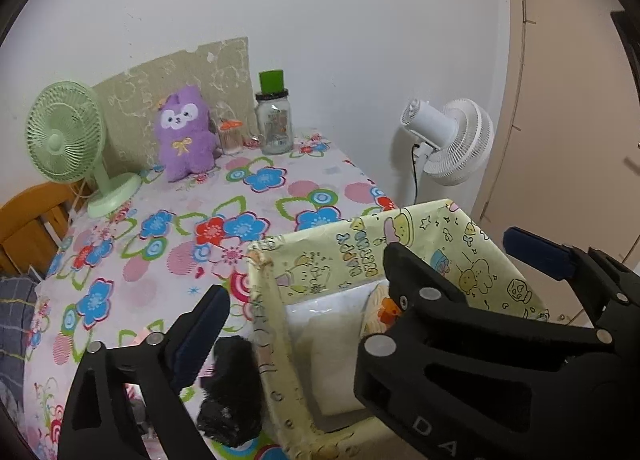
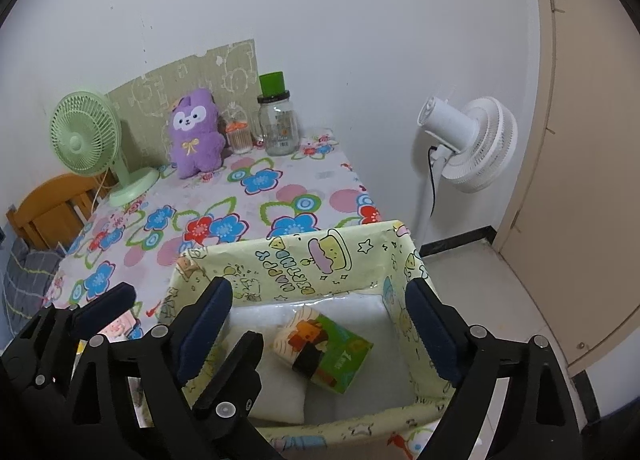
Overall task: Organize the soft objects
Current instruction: 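Withdraw both tools from the box back toward the table items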
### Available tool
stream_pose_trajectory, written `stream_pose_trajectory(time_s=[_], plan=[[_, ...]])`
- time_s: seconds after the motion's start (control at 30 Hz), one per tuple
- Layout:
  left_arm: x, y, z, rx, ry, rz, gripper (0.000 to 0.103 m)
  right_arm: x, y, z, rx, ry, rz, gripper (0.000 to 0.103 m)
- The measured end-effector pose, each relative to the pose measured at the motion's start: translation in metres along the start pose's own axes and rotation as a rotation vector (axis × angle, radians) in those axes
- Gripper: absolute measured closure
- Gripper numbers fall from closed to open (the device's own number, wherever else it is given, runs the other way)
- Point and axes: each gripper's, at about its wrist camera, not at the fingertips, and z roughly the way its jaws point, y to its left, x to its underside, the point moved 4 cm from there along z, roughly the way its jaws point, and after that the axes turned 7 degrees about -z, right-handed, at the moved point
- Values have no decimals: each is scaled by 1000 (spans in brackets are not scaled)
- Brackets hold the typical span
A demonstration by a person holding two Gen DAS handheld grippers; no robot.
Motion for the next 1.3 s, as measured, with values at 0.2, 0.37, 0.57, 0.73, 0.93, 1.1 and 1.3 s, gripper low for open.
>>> stream_pose_trajectory(time_s=[0.2, 0.37, 0.57, 0.73, 0.93, 1.1, 1.3], plan=[[-1, 9, -22, -3, -37, -3, 1, -1, 10, -21, 5, -35, -1, 8], [0, 16, -38, -9, -60, 3, 1, -1, 21, -38, 10, -60, 2, 6], [3, 28, -58, -13, -85, 2, 0, 1, 35, -57, 17, -84, 4, 4], [7, 41, -74, -11, -101, -4, 0, 2, 51, -73, 27, -107, -11, 4], [9, 58, -88, -10, -116, -10, 0, 2, 71, -86, 29, -135, -28, 4], [13, 72, -100, -15, -138, -11, 0, 2, 87, -96, 29, -159, -38, 1], [19, 93, -108, -23, -155, -18, 0, 5, 110, -101, 26, -168, -49, 0]])
